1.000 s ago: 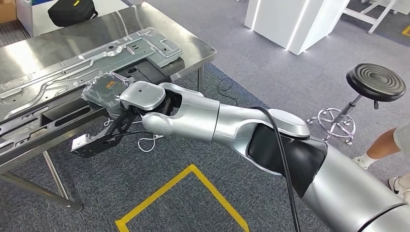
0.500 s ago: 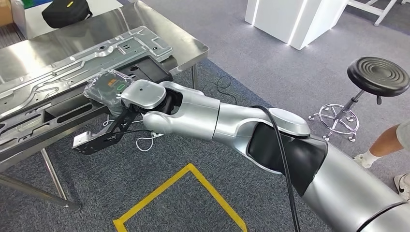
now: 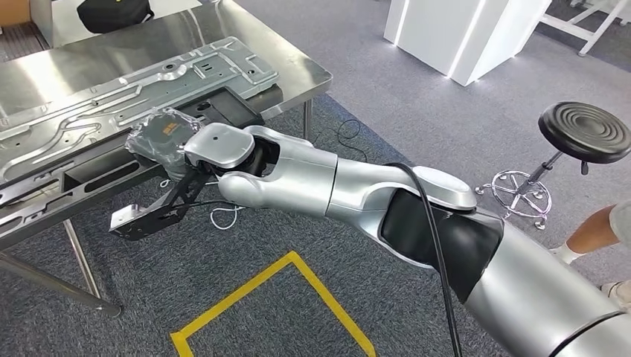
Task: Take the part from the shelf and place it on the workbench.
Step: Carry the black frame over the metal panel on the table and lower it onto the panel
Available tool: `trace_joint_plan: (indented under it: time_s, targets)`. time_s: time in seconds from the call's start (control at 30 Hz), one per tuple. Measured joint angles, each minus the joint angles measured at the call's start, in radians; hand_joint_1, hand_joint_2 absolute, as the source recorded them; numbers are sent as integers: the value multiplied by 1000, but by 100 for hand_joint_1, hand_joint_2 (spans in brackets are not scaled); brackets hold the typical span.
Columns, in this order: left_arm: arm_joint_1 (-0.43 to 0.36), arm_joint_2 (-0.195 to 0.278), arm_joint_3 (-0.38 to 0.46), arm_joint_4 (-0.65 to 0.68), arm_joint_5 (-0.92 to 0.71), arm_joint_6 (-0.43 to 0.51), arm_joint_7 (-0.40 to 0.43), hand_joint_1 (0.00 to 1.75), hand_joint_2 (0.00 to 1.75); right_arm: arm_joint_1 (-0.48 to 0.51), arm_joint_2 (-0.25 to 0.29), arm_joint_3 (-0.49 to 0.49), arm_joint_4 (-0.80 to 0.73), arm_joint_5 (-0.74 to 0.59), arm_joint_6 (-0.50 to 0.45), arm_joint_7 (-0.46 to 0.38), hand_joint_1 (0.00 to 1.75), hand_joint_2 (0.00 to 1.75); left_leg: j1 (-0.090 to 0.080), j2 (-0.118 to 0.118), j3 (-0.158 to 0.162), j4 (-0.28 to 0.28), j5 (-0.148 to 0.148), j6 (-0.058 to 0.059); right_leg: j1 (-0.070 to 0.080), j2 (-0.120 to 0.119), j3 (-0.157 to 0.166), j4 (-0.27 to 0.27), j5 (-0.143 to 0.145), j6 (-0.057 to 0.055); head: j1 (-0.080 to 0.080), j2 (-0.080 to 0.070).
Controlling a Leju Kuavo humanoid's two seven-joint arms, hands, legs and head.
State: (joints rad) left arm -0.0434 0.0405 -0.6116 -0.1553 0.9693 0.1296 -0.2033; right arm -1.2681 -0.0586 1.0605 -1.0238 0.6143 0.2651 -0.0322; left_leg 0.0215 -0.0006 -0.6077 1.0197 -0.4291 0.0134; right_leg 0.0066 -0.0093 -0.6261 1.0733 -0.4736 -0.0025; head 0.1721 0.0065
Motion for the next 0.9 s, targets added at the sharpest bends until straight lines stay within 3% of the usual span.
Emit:
trace_joint_plan:
  time_s: [0.1,0.13,0.17,0.2,0.3,0.37,0.43,0.5,0.53,0.6,0.67,0.7,0.73,0.8,0.83,0.9]
  targets:
    - [-1,0,-2,0,0,-1,1,0,175,0,0,0,2,0,-1,0,175,175,1,-1,4,-4,3,6,-6,5,-83,171,-80,11,0,0]
    - [-1,0,-4,0,0,-1,1,0,175,3,0,0,3,0,-1,0,175,175,1,-2,3,-3,2,7,-8,5,-112,223,-93,14,0,0]
    - [-1,0,-6,0,0,-1,2,0,175,6,0,0,4,0,-1,-1,175,175,1,-4,3,-2,1,7,-10,5,-125,242,-88,15,0,0]
    - [-1,0,-8,0,0,-1,2,0,175,7,0,0,4,0,-1,-1,175,175,1,-6,4,0,-1,7,-12,5,-120,222,-64,14,0,0]
    - [-1,-2,-14,0,0,-1,4,0,175,4,-1,0,5,-1,-1,-2,175,175,-1,-11,3,4,-5,0,-10,8,-36,31,31,3,0,0]
    - [-2,-4,-15,0,0,-2,6,0,175,2,-1,0,5,-2,0,-5,175,175,-2,-12,-1,5,-5,-7,-5,11,-10,-29,45,-5,0,0]
    - [-2,-4,-16,0,0,-2,8,0,175,1,0,0,6,-2,0,-8,175,175,-2,-12,-2,1,-4,-18,-4,10,-8,-35,47,-10,0,0]
    - [-2,-4,-17,0,1,-2,9,0,175,0,0,0,6,-2,0,-10,175,175,-2,-9,-9,23,-23,-26,-9,8,-1,-47,52,-22,0,0]
    - [-2,-4,-17,0,1,-2,10,0,175,-1,0,0,6,-2,0,-10,175,175,-1,-8,-25,60,-46,-30,-13,6,2,-52,55,-27,0,0]
    - [-2,-5,-17,0,2,-2,11,0,175,-1,1,0,6,-3,1,-12,175,175,1,-5,-83,187,-108,-35,-12,4,4,-54,55,-33,0,0]
    - [-1,-5,-17,0,2,-2,11,0,175,3,1,0,6,-3,2,-12,175,175,2,-5,-129,280,-134,-40,-11,4,3,-51,54,-34,0,0]
    - [0,-5,-17,0,2,-2,11,0,175,5,1,0,6,-3,2,-13,175,175,2,-5,-126,272,-118,-41,-12,4,3,-50,53,-34,0,0]
    - [0,-4,-17,0,2,-2,11,0,175,6,1,0,7,-4,2,-13,175,175,3,-4,-103,226,-86,-41,-12,4,3,-47,51,-32,0,0]
    - [0,-4,-17,0,2,-1,9,0,175,5,1,0,7,-4,2,-13,175,175,3,1,-35,87,-28,-39,-11,5,2,-40,45,-24,0,0]
    - [-1,-4,-17,0,1,-1,8,0,175,4,1,0,7,-4,2,-13,175,175,1,3,-11,39,-15,-35,-9,5,0,-36,42,-19,0,0]
    - [0,-4,-17,0,1,-1,8,0,175,3,1,0,7,-5,2,-14,175,175,-3,2,2,10,-18,-25,-5,6,-2,-34,41,-9,0,0]
